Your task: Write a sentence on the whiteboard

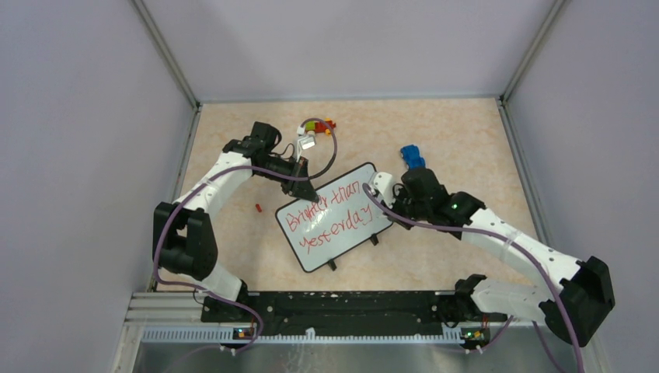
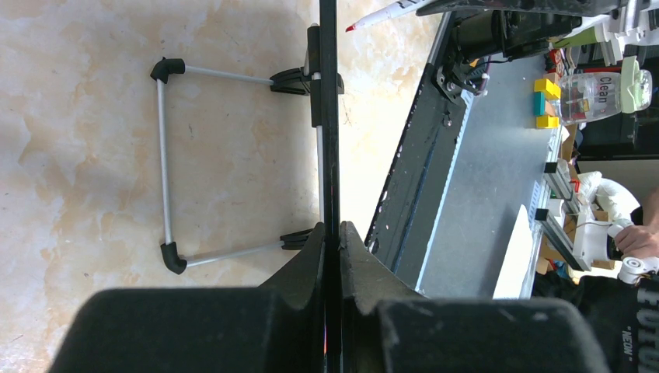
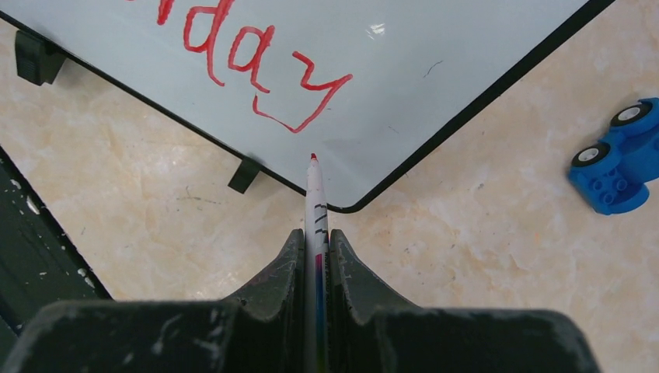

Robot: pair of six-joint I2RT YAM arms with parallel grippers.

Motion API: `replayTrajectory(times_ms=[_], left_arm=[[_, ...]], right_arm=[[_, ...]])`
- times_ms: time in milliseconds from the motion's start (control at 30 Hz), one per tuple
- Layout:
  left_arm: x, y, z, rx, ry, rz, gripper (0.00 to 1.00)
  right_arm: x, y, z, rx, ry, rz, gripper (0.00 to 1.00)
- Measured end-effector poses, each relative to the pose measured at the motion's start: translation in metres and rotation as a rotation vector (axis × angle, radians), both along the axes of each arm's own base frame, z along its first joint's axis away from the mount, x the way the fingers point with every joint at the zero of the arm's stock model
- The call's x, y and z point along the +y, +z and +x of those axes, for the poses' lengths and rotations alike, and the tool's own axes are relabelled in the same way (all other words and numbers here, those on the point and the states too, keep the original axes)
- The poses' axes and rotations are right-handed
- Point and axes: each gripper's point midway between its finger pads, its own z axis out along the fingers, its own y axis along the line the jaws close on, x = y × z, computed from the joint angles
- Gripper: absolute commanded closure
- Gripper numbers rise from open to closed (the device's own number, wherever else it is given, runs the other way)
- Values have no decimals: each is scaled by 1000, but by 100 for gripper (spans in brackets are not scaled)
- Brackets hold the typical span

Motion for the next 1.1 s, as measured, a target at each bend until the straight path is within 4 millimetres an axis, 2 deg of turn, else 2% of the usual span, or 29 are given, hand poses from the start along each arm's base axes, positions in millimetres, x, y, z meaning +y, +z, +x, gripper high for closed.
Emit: replayTrajectory(times_ms=[200,367,633,867,967,1100], left_arm=[[0,0,0,0,0,0,100],[0,0,0,0,0,0,100],[0,0,0,1,1,1,100],[0,-1,1,-6,1,5,72],[-1,-2,0,-8,-1,14,61],[-1,-1,1,-7,4,20,49]], right_arm=[[-8,-11,2,3,-22,-35,100],[-6,-15,10,-6,-36,-38,100],[-6,-18,12,-4,-37,-43,100],[-3,-19,-3,59,16,-38,100],[2,-7,-9,73,48,-14,100],[12,19,-11,65,86,41,100]])
